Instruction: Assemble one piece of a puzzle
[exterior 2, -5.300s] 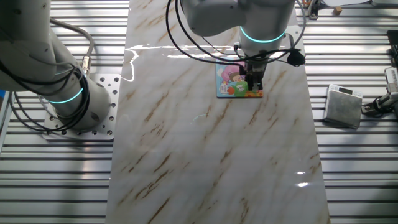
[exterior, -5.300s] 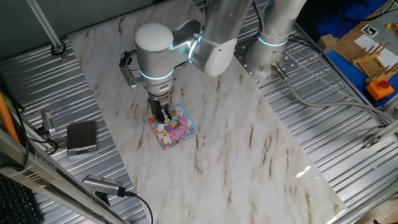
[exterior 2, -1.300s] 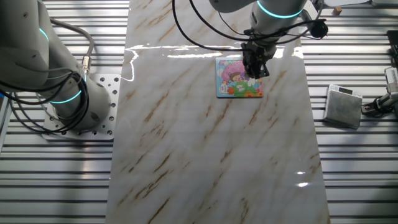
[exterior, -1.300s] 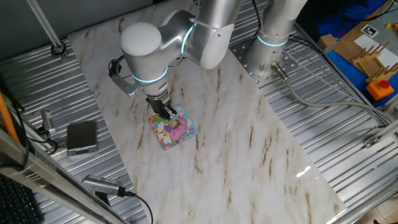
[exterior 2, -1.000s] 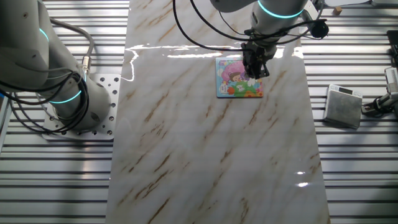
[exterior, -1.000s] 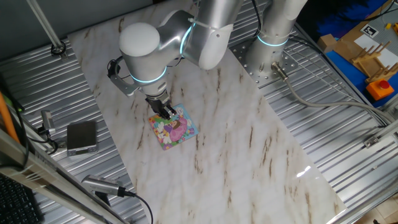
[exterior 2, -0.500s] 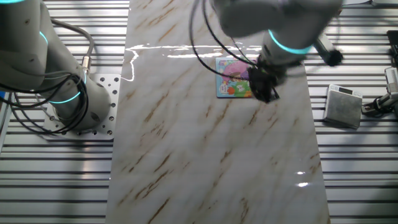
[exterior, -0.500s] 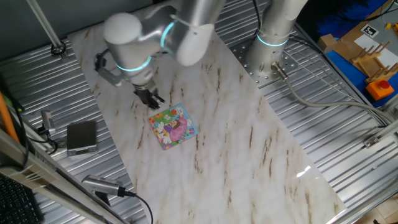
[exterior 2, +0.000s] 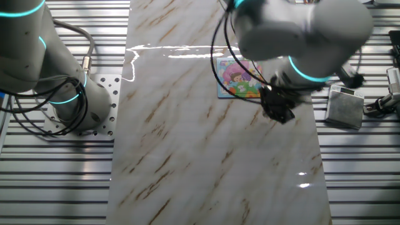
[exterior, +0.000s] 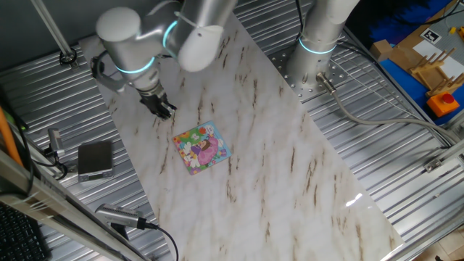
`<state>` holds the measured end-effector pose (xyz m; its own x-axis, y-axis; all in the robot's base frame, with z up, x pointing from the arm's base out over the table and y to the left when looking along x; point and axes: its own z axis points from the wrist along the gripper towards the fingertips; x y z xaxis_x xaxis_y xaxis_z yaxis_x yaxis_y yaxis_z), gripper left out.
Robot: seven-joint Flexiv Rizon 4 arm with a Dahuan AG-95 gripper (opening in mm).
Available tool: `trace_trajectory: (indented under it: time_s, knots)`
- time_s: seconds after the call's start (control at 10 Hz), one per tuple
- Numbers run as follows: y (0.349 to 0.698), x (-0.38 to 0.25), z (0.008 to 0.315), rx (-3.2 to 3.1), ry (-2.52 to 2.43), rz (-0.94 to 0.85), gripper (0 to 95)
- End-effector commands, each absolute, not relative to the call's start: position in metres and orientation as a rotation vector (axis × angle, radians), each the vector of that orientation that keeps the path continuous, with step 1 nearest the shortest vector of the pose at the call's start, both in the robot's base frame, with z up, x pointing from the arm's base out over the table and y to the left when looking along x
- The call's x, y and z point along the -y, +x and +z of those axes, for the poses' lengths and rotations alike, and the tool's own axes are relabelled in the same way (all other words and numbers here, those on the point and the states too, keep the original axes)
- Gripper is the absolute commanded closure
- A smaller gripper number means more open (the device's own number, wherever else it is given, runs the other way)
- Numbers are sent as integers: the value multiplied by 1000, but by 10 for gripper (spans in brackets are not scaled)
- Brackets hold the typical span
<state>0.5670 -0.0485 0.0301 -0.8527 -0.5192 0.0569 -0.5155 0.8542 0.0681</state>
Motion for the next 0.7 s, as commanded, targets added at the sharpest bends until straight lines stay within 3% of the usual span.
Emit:
trace_trajectory:
  time_s: [0.1,0.7]
  knots:
    - [570,54,29,2948,843,-80,950]
    - [573,63,30,2932,876,-91,950]
